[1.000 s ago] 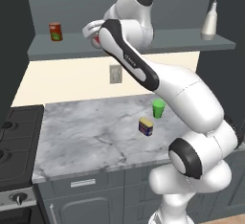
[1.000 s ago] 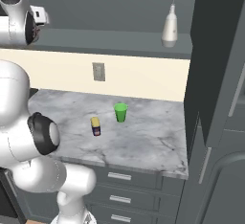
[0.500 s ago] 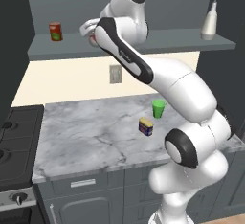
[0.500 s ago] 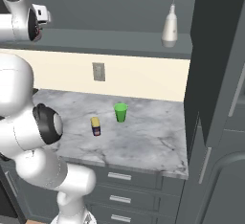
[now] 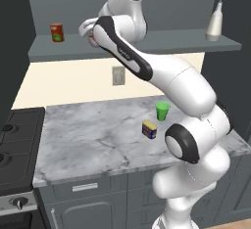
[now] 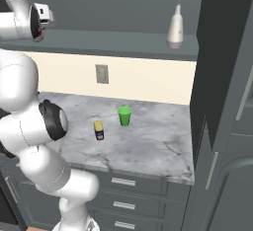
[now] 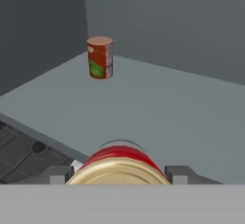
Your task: Pick the cans from the counter and place them in their designated side in the cabinet.
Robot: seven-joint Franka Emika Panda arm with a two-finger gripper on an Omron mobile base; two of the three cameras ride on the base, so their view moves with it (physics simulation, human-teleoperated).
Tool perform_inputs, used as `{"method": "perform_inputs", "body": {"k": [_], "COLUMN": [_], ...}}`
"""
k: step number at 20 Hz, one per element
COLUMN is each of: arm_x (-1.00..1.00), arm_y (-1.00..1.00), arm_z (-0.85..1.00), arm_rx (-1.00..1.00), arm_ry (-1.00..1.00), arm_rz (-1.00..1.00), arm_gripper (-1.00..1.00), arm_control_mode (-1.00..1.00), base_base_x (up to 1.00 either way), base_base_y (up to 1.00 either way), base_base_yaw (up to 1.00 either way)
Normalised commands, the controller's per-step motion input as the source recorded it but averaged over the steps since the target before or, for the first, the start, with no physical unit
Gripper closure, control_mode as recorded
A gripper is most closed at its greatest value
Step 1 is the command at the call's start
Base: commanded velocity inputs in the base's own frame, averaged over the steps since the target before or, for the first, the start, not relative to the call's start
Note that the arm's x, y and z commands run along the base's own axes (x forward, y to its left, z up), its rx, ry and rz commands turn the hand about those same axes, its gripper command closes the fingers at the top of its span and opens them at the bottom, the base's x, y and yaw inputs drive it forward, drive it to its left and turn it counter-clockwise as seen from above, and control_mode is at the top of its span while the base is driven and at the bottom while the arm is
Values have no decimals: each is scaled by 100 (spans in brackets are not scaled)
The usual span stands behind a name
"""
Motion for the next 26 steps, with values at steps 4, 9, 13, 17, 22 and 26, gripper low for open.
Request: {"method": "perform_inputs", "body": {"k": [4,9,13,17,22,26], "arm_x": [19,21,24,25,26,24], "arm_y": [9,9,9,9,10,10], "arm_z": [0,0,0,0,0,0], "arm_rx": [-2,-2,-1,-1,-1,-1], "arm_ry": [3,3,4,4,3,3], "arm_rz": [0,-1,-1,-1,0,0], "arm_gripper": [100,100,100,100,100,100], "arm_control_mode": [-100,-100,-100,-100,-100,-100], "base_base_x": [0,0,0,0,0,0], "base_base_y": [0,0,0,0,0,0], "base_base_yaw": [0,0,0,0,0,0]}}
